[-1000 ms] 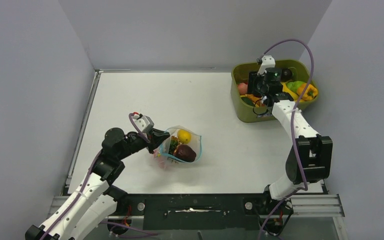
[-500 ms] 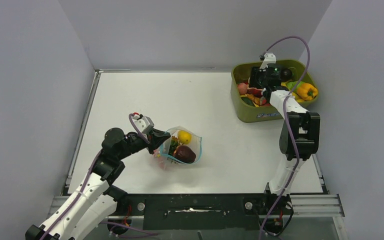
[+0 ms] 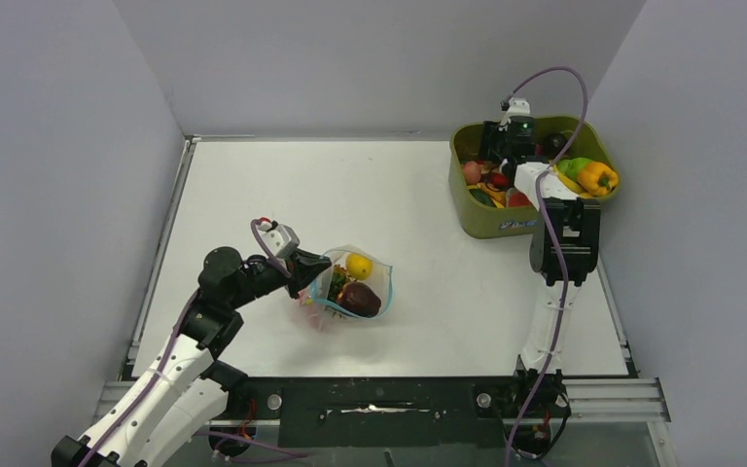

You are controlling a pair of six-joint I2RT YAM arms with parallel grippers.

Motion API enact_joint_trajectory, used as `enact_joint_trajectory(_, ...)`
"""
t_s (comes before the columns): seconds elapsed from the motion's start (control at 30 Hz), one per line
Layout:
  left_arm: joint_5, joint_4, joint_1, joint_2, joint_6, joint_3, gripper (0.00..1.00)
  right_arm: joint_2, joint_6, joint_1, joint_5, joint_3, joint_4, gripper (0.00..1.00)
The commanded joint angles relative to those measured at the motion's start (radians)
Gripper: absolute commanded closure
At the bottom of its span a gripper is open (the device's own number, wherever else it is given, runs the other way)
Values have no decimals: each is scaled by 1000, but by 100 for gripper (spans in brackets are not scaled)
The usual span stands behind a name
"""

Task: Place the food in the zip-top bag and seal the zipper
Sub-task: Pick up the fake vegetable from the bin.

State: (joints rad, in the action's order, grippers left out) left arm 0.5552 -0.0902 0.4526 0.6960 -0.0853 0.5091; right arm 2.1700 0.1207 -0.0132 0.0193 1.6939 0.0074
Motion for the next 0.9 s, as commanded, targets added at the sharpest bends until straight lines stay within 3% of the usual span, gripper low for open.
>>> enact_joint_trajectory(0.0,59,-29,-9,-10,10,5,100,18,21,-2,21,71,8,37)
enact_joint_trajectory(0.87,66,-34,-12,-17,2,3,100,105,-22,13,113,160,-122,45)
